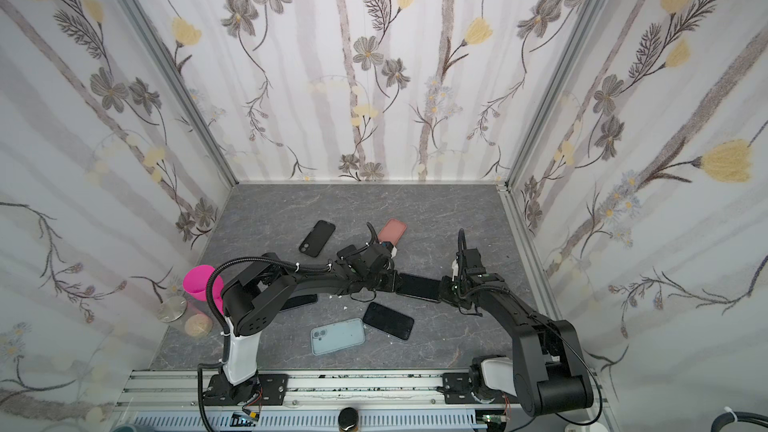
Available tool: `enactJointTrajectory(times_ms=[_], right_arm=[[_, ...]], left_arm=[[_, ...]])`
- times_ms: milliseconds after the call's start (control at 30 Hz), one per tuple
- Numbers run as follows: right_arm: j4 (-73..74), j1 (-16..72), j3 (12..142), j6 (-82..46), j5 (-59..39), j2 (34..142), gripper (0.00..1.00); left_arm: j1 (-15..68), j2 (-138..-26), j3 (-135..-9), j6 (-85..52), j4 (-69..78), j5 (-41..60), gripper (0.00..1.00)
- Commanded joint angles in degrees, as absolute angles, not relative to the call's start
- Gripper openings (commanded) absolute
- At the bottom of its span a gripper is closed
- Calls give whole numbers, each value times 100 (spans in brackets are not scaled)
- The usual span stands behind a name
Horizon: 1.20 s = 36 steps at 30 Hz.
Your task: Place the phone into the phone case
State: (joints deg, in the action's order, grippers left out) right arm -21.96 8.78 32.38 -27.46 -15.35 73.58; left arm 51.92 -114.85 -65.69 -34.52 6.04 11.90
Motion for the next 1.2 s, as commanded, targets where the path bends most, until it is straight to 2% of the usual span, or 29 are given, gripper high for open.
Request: enactJointTrajectory(times_ms=[0,367,667,867,1167], right_arm=[[-2154,901,3192,-2768,-1639,7452,6],[-2308,1093,3252,-2819,-1576,7677,9],[-2533,1127,3438,-2946,-1367,7245,15],[-2515,1134,3347,-2977,-1608,7172,15],[-2430,1134,3206,-2987,-1383,7259,13]], left_arm=[[5198,-11459,-6552,-3480,526,1345,22],[5203,-11463,-6557,-3516,563,1367,21],[5198,-11449,-6522,-3494,499,1283,21],[5202,-11425,-6495,-3491,509,1274,21],[5199,-11377,-6495,-3503,518,1292,21]])
